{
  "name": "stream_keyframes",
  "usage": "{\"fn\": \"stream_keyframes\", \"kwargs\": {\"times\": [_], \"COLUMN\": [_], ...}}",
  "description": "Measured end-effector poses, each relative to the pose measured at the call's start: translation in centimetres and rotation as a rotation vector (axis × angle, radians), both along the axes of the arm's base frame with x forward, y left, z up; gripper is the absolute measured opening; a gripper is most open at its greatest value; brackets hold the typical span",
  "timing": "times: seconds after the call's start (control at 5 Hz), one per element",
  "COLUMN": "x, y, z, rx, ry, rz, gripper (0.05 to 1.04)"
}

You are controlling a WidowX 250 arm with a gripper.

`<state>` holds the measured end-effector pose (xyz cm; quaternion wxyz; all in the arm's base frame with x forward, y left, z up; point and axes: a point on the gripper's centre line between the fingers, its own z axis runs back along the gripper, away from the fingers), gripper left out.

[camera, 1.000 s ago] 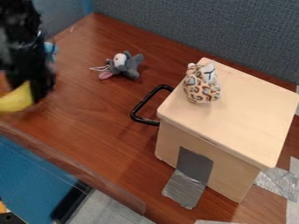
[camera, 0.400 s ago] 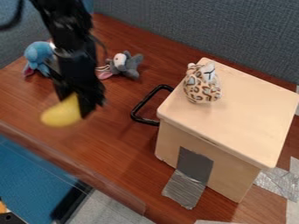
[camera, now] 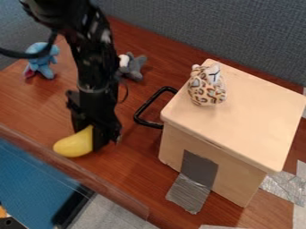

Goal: Move the banana to the bottom middle of the table

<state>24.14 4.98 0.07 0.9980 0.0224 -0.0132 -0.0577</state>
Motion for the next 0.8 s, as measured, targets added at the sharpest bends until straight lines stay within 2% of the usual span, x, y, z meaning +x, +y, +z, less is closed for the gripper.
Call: {"fn": "stream_keyframes", "kwargs": {"times": [0.2, 0.4, 0.6, 0.8], "x": [0.0, -0.4, -0.2, -0.2], "y": [0.2, 0.3, 0.4, 0.8], "z": [-0.4, -0.5, 3.0, 6.1], "rx": [0.01, 0.012, 0.009, -0.006], "ry": [0.006, 0.009, -0.07, -0.157], "rz": [0.005, 0.002, 0.033, 0.05], "gripper": [0.608, 0.911, 1.011, 1.006]}}
